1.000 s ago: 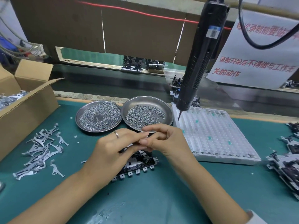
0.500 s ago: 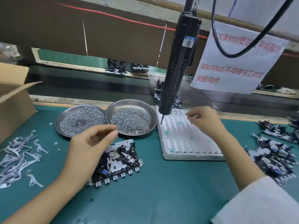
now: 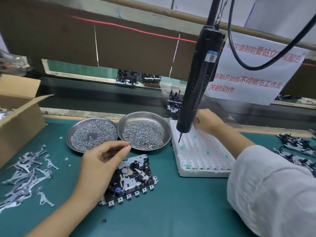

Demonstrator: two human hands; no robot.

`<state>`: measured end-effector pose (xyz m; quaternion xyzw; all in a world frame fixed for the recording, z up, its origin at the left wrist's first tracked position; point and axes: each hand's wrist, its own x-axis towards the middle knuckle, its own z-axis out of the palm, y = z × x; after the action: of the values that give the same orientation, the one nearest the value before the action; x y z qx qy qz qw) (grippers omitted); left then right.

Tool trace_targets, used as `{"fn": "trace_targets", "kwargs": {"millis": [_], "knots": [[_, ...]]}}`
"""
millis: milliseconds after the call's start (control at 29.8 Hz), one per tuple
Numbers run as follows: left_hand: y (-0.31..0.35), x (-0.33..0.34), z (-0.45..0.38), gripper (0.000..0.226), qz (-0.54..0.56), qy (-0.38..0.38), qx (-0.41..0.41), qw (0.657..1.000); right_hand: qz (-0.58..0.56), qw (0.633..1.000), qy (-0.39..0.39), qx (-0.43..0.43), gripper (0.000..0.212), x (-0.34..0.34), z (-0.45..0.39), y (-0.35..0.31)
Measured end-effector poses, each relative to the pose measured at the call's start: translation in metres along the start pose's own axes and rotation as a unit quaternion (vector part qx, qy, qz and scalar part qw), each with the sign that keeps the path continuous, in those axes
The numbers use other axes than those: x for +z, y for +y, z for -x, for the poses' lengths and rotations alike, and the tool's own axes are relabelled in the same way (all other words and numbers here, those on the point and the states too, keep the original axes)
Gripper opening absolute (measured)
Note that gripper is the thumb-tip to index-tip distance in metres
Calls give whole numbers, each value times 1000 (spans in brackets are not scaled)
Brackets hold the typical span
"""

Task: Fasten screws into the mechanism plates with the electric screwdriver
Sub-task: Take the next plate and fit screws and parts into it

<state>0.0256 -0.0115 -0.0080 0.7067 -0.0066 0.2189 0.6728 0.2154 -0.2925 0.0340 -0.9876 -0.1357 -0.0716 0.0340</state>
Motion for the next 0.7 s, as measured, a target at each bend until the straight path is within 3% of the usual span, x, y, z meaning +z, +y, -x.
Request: {"fn": "trace_targets", "kwargs": {"millis": [168, 369, 705], "knots": [[1, -1, 1, 15, 13, -5, -2, 1000, 77, 997, 5, -9, 35, 0, 0, -8], [1, -1, 2, 15, 10, -8, -2, 1000, 132, 990, 0, -40, 15, 4, -2, -9], [-1, -2, 1, 16, 3, -10, -2, 1000, 97, 995, 6, -36, 15, 4, -2, -3]]}}
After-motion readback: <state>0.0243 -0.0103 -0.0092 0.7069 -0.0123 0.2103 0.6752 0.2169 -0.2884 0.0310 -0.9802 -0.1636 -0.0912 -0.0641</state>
